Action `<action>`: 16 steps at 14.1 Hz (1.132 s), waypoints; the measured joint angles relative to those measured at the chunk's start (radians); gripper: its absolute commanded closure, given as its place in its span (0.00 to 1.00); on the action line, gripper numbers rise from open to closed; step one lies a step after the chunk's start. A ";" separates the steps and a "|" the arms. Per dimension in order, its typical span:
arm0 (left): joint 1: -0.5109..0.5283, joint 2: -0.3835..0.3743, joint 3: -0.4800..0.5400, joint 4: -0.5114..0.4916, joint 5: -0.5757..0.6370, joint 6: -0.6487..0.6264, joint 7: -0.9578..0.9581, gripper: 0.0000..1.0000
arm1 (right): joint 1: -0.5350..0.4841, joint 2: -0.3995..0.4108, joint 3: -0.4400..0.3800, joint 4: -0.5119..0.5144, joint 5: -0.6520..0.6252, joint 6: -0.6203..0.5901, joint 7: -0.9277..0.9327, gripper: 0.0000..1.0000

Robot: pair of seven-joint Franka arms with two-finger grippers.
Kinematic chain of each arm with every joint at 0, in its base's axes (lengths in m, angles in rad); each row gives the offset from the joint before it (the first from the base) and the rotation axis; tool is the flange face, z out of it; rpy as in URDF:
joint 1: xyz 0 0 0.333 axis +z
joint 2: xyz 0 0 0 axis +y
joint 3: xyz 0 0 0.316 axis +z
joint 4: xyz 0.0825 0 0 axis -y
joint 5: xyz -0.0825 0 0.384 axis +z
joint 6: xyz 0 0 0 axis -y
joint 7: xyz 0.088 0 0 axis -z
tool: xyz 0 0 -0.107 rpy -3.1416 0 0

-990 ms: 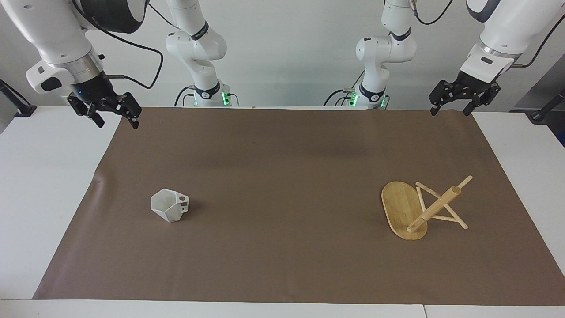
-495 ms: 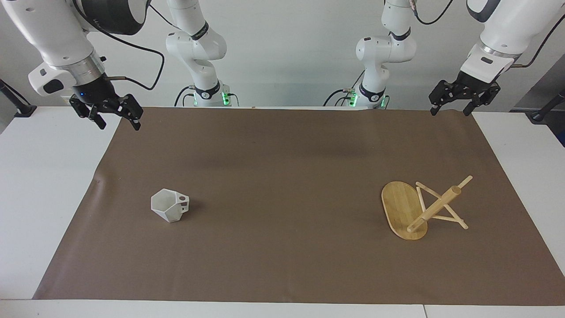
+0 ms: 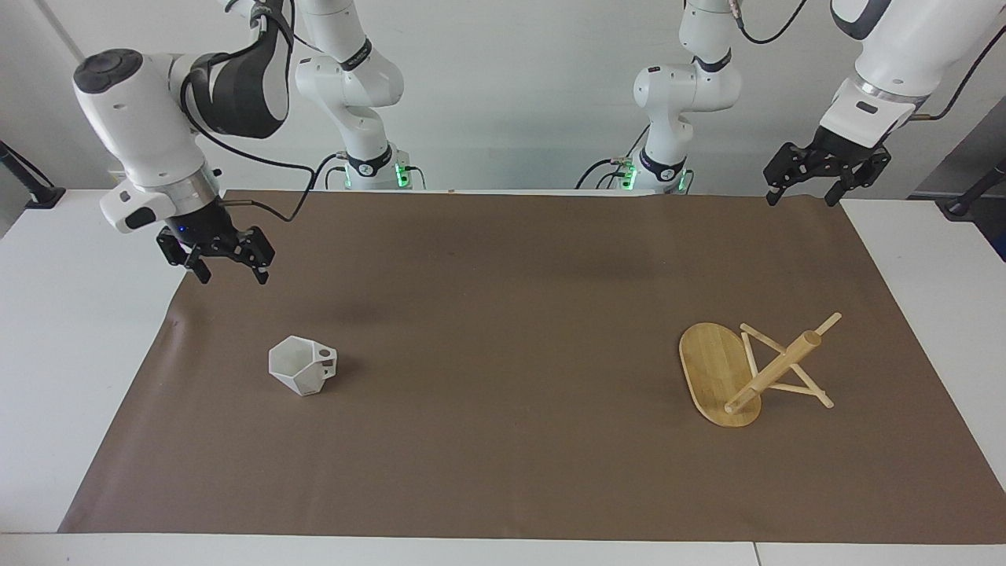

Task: Hang cup on rack
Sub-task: 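Reach the right gripper to the white cup and grasp it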

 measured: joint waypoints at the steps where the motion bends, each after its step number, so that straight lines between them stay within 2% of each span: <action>1: 0.000 0.000 0.000 0.000 0.000 0.000 0.000 0.00 | 0.000 0.023 0.000 -0.014 0.000 0.037 0.000 0.00; 6: 0.000 0.000 0.000 0.000 0.000 0.000 0.000 0.00 | 0.000 0.128 0.000 -0.052 0.000 0.216 0.000 0.00; 16: 0.000 0.000 0.000 0.000 0.000 0.000 0.000 0.00 | 0.000 0.208 0.003 -0.058 0.000 0.334 0.000 0.00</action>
